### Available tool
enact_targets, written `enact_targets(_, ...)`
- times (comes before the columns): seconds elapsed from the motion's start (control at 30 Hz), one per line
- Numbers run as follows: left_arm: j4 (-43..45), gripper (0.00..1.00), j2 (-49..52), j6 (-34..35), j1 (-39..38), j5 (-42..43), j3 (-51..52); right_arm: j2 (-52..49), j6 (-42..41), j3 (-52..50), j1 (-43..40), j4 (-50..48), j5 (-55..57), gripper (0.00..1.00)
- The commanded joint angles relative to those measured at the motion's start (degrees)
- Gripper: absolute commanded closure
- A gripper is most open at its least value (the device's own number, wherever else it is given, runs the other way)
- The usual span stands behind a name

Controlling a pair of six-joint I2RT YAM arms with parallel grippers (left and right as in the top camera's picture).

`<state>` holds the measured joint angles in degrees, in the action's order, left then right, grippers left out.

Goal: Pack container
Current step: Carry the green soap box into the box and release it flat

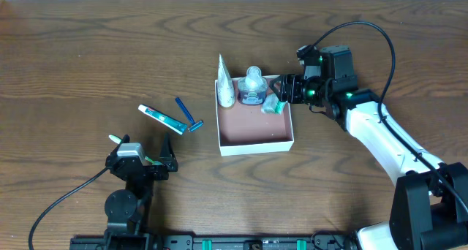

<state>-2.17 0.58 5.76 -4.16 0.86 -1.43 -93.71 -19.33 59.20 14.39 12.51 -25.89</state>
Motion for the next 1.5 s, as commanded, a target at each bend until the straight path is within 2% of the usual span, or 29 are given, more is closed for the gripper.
enact_targets(0.0, -2.05, 0.02, -0.35, -0.76, 0.28, -1.55, 1.20, -0.61, -0.13, 0.61, 0.68, -0.09, -0.46, 0.30)
enact_targets(0.3, -2.05, 0.02, -0.35, -0.76, 0.28, -1.55, 1.20, -0.35, -0.11, 0.63, 0.70, 2.23, -3.48, 0.36)
enact_targets(0.73, -2.05, 0.02, -0.35, -0.76, 0.28, -1.55, 1.20, 4.90, 6.36, 0.66, 2.99, 18.38, -2.43, 0.37)
enact_targets(1.1, -2.05, 0.02, -0.35, -0.76, 0.28, -1.55, 1.20, 6.71, 5.20, 0.63, 4.44, 30.25, 14.32, 0.36)
enact_targets(1.47, -2.05, 0.02, -0.35, -0.76, 0.28, -1.55, 1.20, 6.71, 5.18, -0.11, 4.96, 31.04, 15.43, 0.36)
